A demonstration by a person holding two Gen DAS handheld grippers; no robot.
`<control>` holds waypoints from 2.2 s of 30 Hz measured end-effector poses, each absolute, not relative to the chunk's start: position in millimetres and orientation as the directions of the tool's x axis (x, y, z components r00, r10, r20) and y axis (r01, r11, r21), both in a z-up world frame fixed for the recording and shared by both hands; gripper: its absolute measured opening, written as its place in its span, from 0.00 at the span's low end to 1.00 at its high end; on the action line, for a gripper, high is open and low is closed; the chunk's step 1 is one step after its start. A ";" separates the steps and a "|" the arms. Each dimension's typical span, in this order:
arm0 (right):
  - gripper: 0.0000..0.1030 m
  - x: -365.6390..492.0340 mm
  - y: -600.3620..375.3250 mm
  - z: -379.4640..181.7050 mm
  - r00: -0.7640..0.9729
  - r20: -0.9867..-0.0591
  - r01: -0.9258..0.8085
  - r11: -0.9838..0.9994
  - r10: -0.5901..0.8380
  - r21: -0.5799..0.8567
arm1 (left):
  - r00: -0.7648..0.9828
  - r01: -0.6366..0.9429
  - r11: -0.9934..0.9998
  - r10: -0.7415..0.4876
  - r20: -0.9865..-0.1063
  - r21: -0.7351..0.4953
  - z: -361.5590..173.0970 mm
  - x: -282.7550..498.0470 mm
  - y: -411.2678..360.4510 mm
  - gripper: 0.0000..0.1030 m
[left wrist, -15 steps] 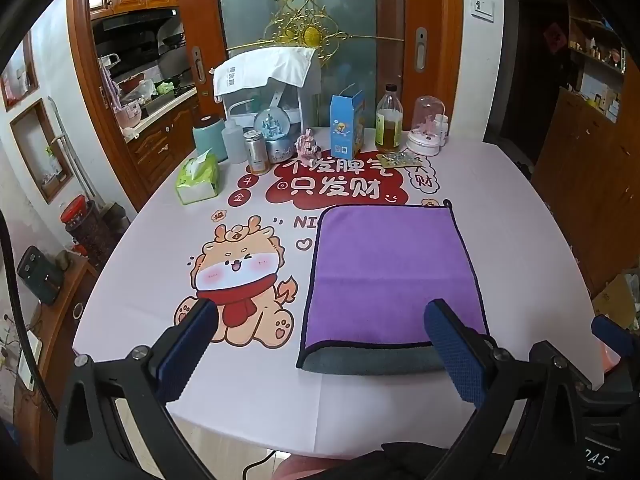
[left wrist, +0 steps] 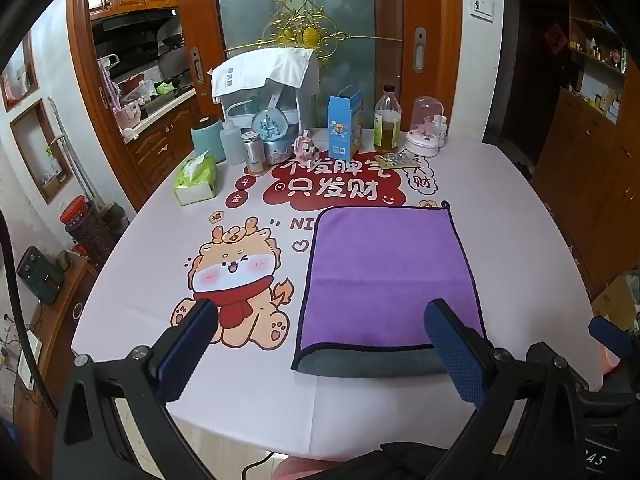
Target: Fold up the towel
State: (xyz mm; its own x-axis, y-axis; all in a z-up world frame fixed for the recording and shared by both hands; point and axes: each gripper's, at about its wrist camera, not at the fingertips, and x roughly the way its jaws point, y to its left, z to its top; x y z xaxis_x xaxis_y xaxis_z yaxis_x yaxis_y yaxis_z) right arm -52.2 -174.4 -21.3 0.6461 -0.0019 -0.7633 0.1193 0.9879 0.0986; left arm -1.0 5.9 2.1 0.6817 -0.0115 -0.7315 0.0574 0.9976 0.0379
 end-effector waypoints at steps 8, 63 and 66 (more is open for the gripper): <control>1.00 -50.2 -179.7 -20.8 0.645 -0.764 0.117 0.988 0.002 0.101 | 0.686 0.053 0.998 -0.005 -0.727 0.043 5.3 -0.3 -9.0 0.99; 0.97 -5.7 -229.5 -67.0 0.557 -0.829 0.107 0.985 0.052 0.133 | 0.402 0.199 0.980 -0.059 -0.914 0.024 -75.8 76.4 -11.6 0.99; 0.97 1.1 -232.4 -78.5 0.548 -0.835 0.090 0.989 0.051 0.119 | 0.361 0.215 0.976 -0.061 -0.930 0.019 -88.2 87.0 -7.1 0.99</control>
